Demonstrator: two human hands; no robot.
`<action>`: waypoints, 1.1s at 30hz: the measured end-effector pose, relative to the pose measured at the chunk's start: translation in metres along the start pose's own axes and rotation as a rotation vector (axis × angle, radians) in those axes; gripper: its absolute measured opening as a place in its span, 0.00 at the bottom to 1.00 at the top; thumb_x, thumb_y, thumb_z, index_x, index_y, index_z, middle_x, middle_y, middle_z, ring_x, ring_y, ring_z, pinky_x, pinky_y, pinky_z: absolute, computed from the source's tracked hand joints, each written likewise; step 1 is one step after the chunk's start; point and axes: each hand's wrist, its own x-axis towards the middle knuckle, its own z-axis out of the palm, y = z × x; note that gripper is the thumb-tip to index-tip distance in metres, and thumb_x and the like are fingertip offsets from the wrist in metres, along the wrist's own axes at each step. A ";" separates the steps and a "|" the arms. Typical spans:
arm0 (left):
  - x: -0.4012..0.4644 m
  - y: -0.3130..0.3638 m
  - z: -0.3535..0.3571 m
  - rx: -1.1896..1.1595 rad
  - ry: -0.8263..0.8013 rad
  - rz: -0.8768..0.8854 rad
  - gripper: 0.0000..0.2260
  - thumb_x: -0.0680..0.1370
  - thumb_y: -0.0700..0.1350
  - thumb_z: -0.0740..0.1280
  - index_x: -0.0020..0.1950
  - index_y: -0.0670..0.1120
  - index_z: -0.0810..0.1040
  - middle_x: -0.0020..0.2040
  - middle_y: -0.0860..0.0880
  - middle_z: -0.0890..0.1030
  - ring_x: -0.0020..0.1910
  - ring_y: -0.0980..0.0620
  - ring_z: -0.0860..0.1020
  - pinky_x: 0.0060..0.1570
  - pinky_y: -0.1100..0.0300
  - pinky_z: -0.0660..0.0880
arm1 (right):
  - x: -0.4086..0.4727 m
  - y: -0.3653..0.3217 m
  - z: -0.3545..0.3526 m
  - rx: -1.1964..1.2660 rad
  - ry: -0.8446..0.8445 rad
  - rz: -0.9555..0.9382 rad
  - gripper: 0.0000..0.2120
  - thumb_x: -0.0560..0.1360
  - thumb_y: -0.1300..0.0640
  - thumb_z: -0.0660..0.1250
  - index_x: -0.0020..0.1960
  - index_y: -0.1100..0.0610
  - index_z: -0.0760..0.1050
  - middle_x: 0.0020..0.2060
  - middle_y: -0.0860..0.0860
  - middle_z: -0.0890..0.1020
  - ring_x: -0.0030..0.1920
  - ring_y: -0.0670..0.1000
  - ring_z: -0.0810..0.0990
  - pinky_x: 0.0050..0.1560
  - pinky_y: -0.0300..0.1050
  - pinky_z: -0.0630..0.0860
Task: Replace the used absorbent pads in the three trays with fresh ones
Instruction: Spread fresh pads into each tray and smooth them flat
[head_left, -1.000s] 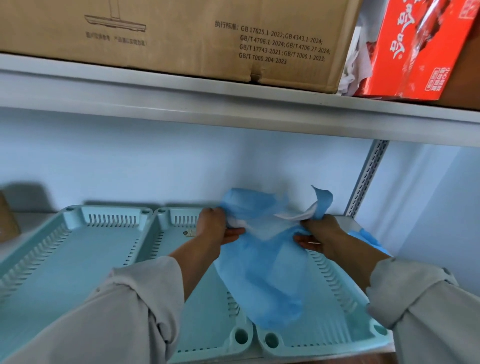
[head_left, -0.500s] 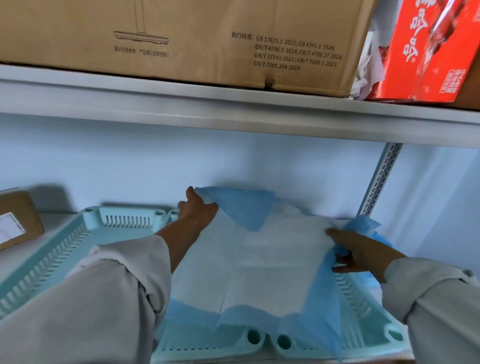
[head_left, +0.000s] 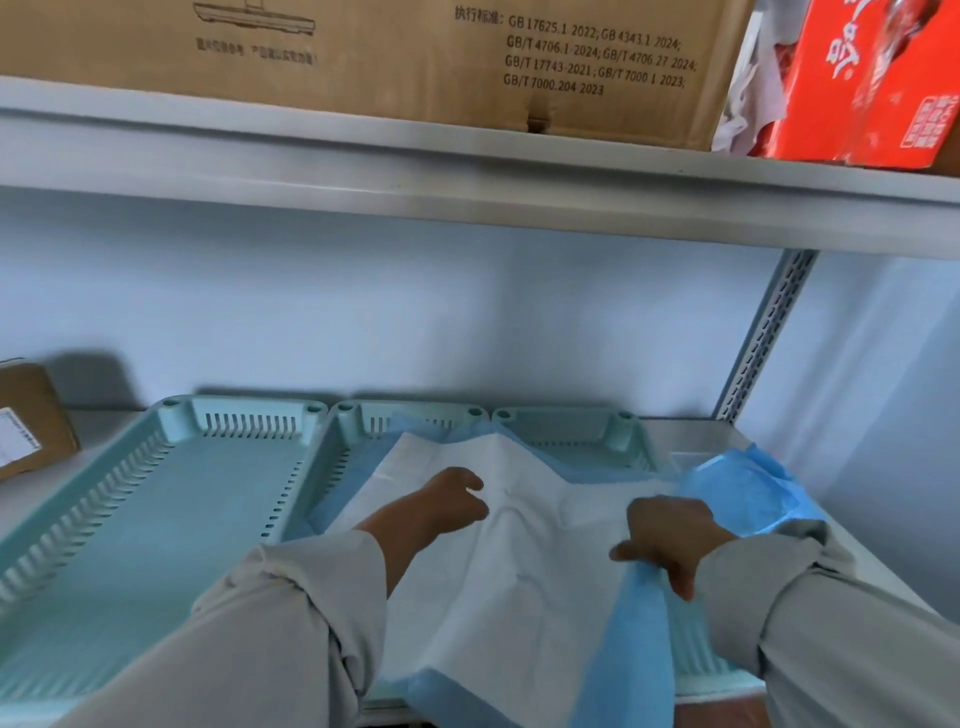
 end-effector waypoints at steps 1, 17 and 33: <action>0.002 -0.001 0.003 0.008 -0.012 -0.005 0.20 0.77 0.40 0.66 0.69 0.44 0.71 0.71 0.44 0.67 0.67 0.46 0.70 0.59 0.60 0.69 | 0.002 -0.004 -0.003 -0.082 0.111 -0.026 0.20 0.77 0.41 0.61 0.57 0.57 0.74 0.57 0.52 0.79 0.62 0.53 0.77 0.56 0.44 0.71; 0.043 -0.027 0.022 -0.038 -0.098 -0.158 0.16 0.77 0.40 0.63 0.65 0.47 0.73 0.62 0.43 0.73 0.60 0.45 0.75 0.49 0.58 0.75 | 0.093 -0.083 0.037 0.614 -0.117 -0.097 0.25 0.74 0.39 0.62 0.54 0.60 0.71 0.46 0.56 0.82 0.38 0.52 0.85 0.39 0.47 0.83; 0.019 0.010 0.002 -0.057 -0.130 -0.013 0.26 0.73 0.62 0.67 0.66 0.50 0.72 0.60 0.48 0.77 0.56 0.52 0.78 0.49 0.60 0.76 | 0.066 -0.067 -0.040 0.892 0.317 -0.084 0.10 0.71 0.57 0.64 0.32 0.58 0.75 0.25 0.54 0.79 0.27 0.55 0.81 0.35 0.47 0.83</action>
